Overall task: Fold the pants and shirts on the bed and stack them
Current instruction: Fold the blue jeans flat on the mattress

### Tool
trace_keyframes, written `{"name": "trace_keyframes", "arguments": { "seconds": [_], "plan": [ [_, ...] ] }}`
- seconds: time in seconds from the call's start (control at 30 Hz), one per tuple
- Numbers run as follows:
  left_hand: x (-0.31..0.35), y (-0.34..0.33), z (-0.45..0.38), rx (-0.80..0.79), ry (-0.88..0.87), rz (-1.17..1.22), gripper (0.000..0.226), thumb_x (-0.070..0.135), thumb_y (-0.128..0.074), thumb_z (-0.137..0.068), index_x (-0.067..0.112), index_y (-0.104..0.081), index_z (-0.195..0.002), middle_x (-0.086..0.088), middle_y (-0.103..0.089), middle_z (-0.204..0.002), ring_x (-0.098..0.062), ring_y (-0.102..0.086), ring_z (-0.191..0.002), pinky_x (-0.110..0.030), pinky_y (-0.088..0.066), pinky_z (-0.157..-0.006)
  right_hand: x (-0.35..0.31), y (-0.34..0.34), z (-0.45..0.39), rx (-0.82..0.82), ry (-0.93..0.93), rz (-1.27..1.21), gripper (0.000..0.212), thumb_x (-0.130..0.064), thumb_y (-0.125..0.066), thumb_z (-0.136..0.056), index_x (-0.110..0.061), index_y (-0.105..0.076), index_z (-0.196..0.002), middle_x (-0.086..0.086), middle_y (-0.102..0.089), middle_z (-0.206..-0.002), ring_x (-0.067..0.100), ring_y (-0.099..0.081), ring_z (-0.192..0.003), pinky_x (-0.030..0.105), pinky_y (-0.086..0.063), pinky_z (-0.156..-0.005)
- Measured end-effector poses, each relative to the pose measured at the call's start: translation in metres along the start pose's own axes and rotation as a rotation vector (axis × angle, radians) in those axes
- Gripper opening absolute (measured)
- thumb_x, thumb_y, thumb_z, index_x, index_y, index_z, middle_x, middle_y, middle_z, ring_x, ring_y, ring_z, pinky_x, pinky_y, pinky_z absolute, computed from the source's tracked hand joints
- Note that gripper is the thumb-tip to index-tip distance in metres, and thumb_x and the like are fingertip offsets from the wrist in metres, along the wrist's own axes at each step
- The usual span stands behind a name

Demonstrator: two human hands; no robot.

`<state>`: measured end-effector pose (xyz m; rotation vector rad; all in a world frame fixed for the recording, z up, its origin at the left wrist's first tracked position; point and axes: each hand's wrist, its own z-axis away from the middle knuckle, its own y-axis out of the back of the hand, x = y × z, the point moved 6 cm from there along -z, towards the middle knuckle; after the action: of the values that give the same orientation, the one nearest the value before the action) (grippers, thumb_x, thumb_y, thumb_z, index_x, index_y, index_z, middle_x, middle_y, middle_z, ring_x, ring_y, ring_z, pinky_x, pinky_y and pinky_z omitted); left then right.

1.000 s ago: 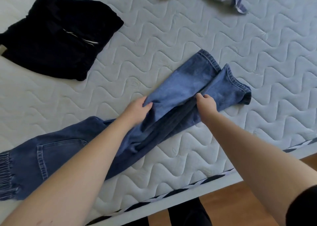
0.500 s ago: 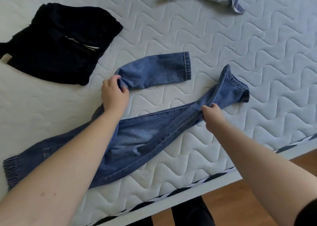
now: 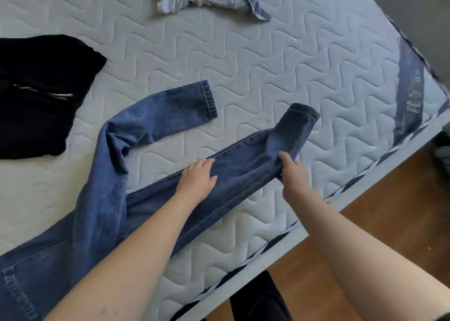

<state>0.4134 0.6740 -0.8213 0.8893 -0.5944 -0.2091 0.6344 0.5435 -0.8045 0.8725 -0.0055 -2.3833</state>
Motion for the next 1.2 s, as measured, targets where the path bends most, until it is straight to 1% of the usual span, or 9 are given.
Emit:
{"name": "trace_keyframes", "arguments": {
  "seconds": [0.13,0.27,0.5,0.63,0.73,0.8,0.97,1.07,1.2],
  "plan": [
    [0.036,-0.012,-0.026,-0.069,-0.047,-0.015,0.055,0.033,-0.054,-0.096,0.019,-0.037,-0.146,-0.003,-0.042,-0.148,-0.025,-0.042,-0.132,-0.04,-0.034,-0.109,0.037,0.063,-0.013,0.027,-0.09,0.096,0.012,-0.018,-0.057,-0.092,-0.008,-0.058,-0.097,0.011,-0.067,-0.103,0.029,-0.067,-0.094,0.037,-0.058,-0.081],
    [0.073,-0.013,-0.052,-0.069,-0.098,-0.036,0.059,0.031,-0.056,-0.095,0.017,-0.035,-0.148,-0.005,-0.039,-0.148,-0.027,-0.041,-0.132,-0.039,-0.033,-0.109,0.053,0.094,-0.025,-0.04,-0.133,0.072,0.008,-0.007,-0.05,-0.094,-0.009,-0.051,-0.102,0.01,-0.05,-0.085,0.019,-0.052,-0.069,0.026,-0.043,-0.06],
    [0.133,-0.02,-0.117,-0.055,-0.151,-0.056,0.063,0.039,-0.058,-0.094,0.015,-0.035,-0.148,-0.01,-0.041,-0.145,-0.031,-0.042,-0.131,-0.042,-0.035,-0.108,0.022,0.124,-0.068,0.164,0.075,0.12,0.076,-0.035,-0.069,-0.09,-0.029,-0.024,-0.151,-0.001,-0.056,-0.119,0.019,-0.058,-0.103,0.039,-0.047,-0.093],
    [0.161,-0.021,-0.161,-0.124,0.013,0.153,0.058,0.053,-0.06,-0.09,0.017,-0.05,-0.134,-0.012,-0.054,-0.133,-0.031,-0.053,-0.12,-0.038,-0.043,-0.101,0.008,0.124,-0.095,0.061,0.091,0.097,0.047,-0.021,-0.068,-0.092,-0.018,-0.044,-0.133,0.007,-0.062,-0.118,0.023,-0.063,-0.098,0.04,-0.053,-0.085],
    [0.178,-0.026,-0.172,-0.427,-0.038,0.066,0.048,0.07,-0.057,-0.081,0.028,-0.064,-0.104,0.0,-0.067,-0.11,-0.022,-0.061,-0.098,-0.031,-0.046,-0.085,-0.004,0.131,-0.103,-0.008,0.124,0.252,0.033,-0.019,-0.07,-0.089,-0.018,-0.048,-0.115,0.008,-0.065,-0.1,0.019,-0.063,-0.078,0.034,-0.054,-0.069],
    [0.183,-0.025,-0.173,-0.537,-0.072,0.058,0.036,0.065,-0.064,-0.08,0.037,-0.064,-0.102,0.004,-0.069,-0.105,-0.019,-0.064,-0.097,-0.033,-0.049,-0.091,-0.01,0.134,-0.102,-0.073,0.136,0.338,0.031,-0.022,-0.071,-0.089,-0.023,-0.048,-0.111,0.006,-0.065,-0.099,0.02,-0.066,-0.081,0.033,-0.057,-0.07],
    [0.2,0.013,-0.195,-0.342,-0.126,0.489,0.022,0.012,-0.071,-0.088,0.02,-0.063,-0.107,-0.004,-0.072,-0.1,-0.019,-0.067,-0.093,-0.032,-0.054,-0.086,-0.04,0.143,-0.09,-0.107,0.249,0.357,0.026,-0.025,-0.076,-0.085,-0.023,-0.054,-0.099,0.005,-0.067,-0.1,0.017,-0.065,-0.079,0.028,-0.056,-0.063],
    [0.206,0.043,-0.22,-0.213,-0.172,0.447,0.027,0.006,-0.074,-0.084,0.022,-0.053,-0.082,0.002,-0.065,-0.076,0.0,-0.056,-0.062,-0.015,-0.043,-0.059,-0.065,0.14,-0.089,-0.077,0.36,0.386,0.026,-0.03,-0.078,-0.082,-0.024,-0.057,-0.096,0.0,-0.068,-0.094,0.017,-0.066,-0.079,0.03,-0.055,-0.065],
    [0.205,0.046,-0.246,-0.072,-0.133,0.306,0.025,0.017,-0.075,-0.084,0.013,-0.058,-0.101,-0.008,-0.066,-0.093,-0.017,-0.057,-0.08,-0.026,-0.04,-0.075,-0.076,0.121,-0.106,-0.009,0.429,0.44,0.021,-0.018,-0.067,-0.091,-0.025,-0.059,-0.109,-0.006,-0.065,-0.105,0.009,-0.063,-0.09,0.02,-0.047,-0.073]
  ]
}}
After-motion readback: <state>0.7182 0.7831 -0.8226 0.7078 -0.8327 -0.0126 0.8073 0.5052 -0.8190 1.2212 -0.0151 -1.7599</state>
